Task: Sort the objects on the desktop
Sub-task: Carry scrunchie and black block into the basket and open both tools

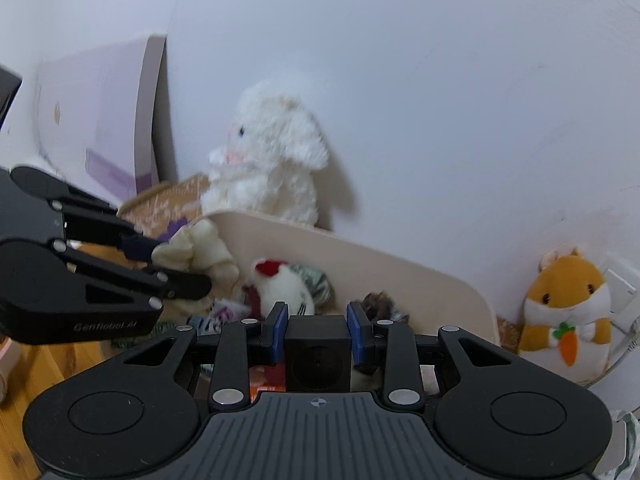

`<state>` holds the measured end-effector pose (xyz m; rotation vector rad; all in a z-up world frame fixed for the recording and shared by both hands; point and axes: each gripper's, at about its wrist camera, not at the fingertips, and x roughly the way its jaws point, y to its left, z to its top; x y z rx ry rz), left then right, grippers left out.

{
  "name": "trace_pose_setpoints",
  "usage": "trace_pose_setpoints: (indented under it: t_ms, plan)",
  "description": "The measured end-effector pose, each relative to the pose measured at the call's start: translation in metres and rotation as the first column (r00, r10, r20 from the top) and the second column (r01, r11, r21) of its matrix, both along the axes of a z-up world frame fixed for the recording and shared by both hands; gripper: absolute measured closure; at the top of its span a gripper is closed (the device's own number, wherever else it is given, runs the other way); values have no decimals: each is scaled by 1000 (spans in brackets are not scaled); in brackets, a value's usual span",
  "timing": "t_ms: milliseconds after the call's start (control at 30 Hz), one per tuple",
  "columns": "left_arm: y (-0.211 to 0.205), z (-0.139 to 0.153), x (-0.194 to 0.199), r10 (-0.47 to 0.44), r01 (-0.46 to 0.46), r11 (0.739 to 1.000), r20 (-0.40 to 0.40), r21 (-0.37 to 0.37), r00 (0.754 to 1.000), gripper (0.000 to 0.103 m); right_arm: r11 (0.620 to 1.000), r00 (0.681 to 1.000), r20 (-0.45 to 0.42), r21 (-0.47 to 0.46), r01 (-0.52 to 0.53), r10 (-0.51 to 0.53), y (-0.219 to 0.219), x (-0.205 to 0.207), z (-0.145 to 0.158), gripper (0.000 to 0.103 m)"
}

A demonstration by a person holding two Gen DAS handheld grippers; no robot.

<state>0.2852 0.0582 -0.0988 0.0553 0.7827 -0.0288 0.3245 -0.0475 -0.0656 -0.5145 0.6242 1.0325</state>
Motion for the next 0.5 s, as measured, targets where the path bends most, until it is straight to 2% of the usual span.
trace_pose_setpoints:
  t_ms: [133,233,267,300,333,400,500]
  plan:
    - [1,-3,5,13,-13,1000,-10,-11,1000,78,998,999,14,-53,-29,30,4,-7,-10,74]
    - [0,-4,7,19,-20,1000,-19,-14,1000,58,995,999,28,-86,-43,46,4,-11,-14,74]
    - [0,-4,7,22,-22,1000,-19,-19,1000,49,995,998,28,-92,-47,50,3,-11,-15,74]
    - [-1,-4,6,25,-26,999,-16,-19,1000,41,994,998,28,-97,-48,51,3,-12,-15,64]
    - [-3,-4,5,26,-27,1000,-12,-15,1000,39,994,998,31,-96,-49,52,2,-12,-15,64]
    - [-7,-4,4,26,-26,1000,-8,-1,1000,31,995,998,34,-85,-52,56,1,-12,-14,55]
    - [-12,-4,3,27,-27,999,-13,33,1000,28,996,997,48,-68,-52,55,-4,-16,-12,40]
